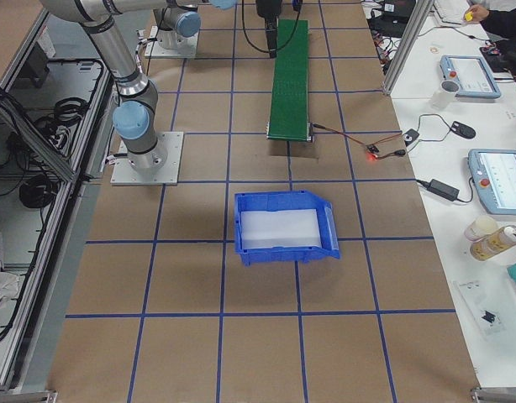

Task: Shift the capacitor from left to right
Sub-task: 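Move the left gripper holding the black capacitor back toward the robot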

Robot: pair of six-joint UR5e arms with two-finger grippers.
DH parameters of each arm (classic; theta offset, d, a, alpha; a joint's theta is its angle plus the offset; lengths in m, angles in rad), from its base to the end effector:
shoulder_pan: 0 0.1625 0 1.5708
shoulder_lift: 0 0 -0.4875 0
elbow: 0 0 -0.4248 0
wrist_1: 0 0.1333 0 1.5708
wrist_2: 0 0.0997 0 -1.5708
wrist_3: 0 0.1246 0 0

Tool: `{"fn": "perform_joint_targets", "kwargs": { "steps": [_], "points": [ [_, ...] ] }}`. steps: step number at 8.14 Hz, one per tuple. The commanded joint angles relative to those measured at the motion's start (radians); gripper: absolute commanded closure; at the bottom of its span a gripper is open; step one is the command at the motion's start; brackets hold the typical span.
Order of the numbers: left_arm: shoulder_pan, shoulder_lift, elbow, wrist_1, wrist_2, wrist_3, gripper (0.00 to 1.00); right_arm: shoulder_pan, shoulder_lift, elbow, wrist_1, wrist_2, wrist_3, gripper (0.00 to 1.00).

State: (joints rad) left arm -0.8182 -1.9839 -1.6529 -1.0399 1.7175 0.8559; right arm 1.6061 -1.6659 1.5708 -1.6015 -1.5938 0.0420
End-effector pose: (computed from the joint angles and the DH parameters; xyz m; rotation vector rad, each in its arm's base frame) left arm 0.3764 -0.5703 0.2875 0.1515 3.0079 0.1221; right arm 0.1477 -0.4862 0.5771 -0.0127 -3.1172 0.1976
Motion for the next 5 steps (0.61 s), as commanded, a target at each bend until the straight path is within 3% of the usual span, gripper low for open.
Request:
{"fn": "perform_joint_targets", "kwargs": {
  "steps": [1,5],
  "points": [
    [0.034,-0.044,-0.002,0.017,-0.065,0.052,0.0,0.0,0.0,0.0,0.0,0.0,0.002,0.0],
    [0.036,-0.102,-0.014,0.073,-0.059,0.054,0.0,0.0,0.0,0.0,0.0,0.0,0.001,0.0]
  ]
}}
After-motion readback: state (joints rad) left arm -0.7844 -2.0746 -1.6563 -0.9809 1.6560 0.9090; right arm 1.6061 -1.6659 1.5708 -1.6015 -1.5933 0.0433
